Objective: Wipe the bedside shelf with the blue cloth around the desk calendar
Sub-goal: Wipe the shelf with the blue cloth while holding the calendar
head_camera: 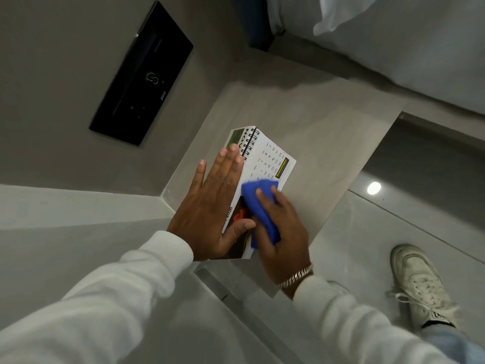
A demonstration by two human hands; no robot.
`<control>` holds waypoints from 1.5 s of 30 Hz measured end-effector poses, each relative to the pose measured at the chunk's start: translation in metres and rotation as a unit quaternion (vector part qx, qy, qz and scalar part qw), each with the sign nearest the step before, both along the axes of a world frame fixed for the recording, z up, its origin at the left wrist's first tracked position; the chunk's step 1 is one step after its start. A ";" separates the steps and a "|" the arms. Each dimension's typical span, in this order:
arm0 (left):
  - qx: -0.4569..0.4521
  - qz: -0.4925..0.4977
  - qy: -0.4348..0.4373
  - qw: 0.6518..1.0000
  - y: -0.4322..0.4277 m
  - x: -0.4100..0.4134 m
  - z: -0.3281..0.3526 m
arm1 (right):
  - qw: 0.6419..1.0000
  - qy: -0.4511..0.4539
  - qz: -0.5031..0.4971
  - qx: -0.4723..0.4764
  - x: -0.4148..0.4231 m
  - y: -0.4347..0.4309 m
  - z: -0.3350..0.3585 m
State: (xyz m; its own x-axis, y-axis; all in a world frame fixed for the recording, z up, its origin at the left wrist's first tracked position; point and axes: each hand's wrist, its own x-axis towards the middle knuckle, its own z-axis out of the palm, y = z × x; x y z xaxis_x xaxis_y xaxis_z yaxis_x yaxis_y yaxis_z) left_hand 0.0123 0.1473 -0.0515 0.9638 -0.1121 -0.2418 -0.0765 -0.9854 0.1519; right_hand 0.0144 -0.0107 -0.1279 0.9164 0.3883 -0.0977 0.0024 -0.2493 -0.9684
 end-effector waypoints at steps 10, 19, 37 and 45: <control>-0.005 -0.007 -0.010 1.000 0.002 -0.001 -0.003 | 0.996 -0.031 -0.083 -0.011 0.043 0.013 0.006; 0.028 -0.002 -0.015 0.999 0.005 -0.002 -0.007 | 0.991 0.058 -0.119 -0.030 0.048 0.017 0.011; 0.090 0.252 -0.072 0.961 -0.050 -0.002 0.020 | 0.912 -0.113 0.267 -0.291 0.211 -0.081 0.043; 0.105 0.528 -0.133 0.832 -0.123 -0.003 -0.018 | 0.779 -0.262 0.404 -0.402 0.247 -0.056 0.006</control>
State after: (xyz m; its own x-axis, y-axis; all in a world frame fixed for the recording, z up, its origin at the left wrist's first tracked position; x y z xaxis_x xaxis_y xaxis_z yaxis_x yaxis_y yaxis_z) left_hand 0.0089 0.0245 -0.0691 0.5215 0.8486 0.0882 0.8452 -0.5280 0.0829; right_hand 0.2615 -0.0662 -0.1219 0.4008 0.8653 -0.3010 0.8152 -0.4867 -0.3138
